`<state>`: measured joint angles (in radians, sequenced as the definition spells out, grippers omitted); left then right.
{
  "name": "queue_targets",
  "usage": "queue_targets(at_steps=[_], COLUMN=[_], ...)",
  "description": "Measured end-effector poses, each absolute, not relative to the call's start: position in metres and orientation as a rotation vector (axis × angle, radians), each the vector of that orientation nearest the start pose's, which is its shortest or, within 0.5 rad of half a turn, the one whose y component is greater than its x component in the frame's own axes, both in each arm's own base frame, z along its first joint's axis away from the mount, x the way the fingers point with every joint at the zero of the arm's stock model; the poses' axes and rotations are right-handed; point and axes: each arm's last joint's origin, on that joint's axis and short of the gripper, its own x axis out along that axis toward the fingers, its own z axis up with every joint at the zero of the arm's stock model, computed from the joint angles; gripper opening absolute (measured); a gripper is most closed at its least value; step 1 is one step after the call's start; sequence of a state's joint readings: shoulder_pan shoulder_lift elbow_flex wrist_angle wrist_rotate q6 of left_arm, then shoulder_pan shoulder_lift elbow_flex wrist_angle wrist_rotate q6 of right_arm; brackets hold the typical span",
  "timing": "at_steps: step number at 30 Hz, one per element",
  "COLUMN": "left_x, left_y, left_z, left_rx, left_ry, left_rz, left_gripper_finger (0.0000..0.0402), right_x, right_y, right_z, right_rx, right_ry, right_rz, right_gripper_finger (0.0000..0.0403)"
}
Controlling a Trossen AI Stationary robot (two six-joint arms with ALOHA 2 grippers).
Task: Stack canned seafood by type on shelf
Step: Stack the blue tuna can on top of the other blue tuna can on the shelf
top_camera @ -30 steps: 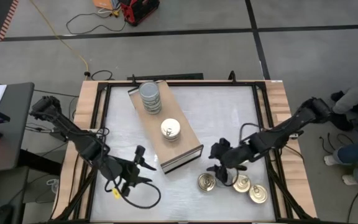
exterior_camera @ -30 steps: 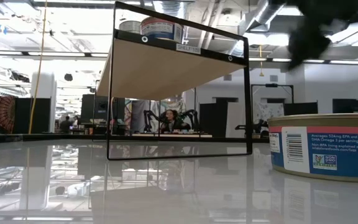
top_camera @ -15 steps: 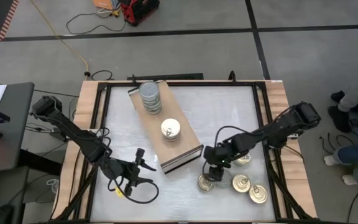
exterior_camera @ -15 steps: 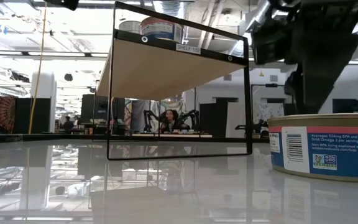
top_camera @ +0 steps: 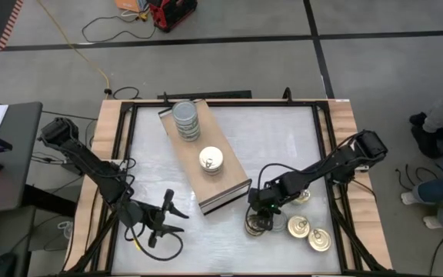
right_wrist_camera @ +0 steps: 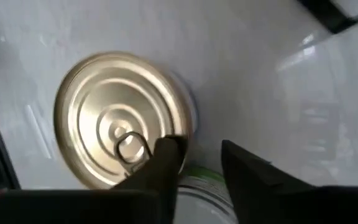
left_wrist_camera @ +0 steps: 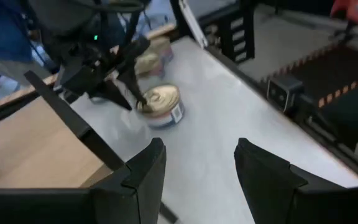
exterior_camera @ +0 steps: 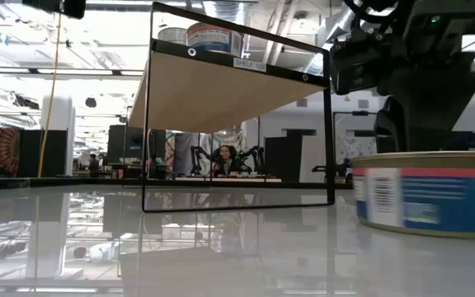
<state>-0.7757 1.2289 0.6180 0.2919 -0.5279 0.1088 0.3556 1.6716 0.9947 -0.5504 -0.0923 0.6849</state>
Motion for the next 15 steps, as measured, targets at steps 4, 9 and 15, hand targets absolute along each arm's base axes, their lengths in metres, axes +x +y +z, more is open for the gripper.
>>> queue_targets(at_steps=[4,9,15], left_x=[0.189,0.185,0.181], left_y=[-0.162,-0.16,-0.165], left_z=[0.219,0.212,0.212], left_rx=[0.262,0.233,0.235], left_ry=[0.199,0.186,0.185], left_rz=[-0.249,-0.254,-0.272], left_gripper_finger=[0.0181,0.0181,0.0181], right_x=[0.287,0.284,0.278], right_y=[0.099,0.087,0.077], right_z=[0.17,0.168,0.164], right_rx=[0.433,0.438,0.372], right_ry=[1.313,1.38,1.439], right_rz=[-0.077,-0.143,-0.194], right_gripper_finger=[0.0096,0.0031,0.0018])
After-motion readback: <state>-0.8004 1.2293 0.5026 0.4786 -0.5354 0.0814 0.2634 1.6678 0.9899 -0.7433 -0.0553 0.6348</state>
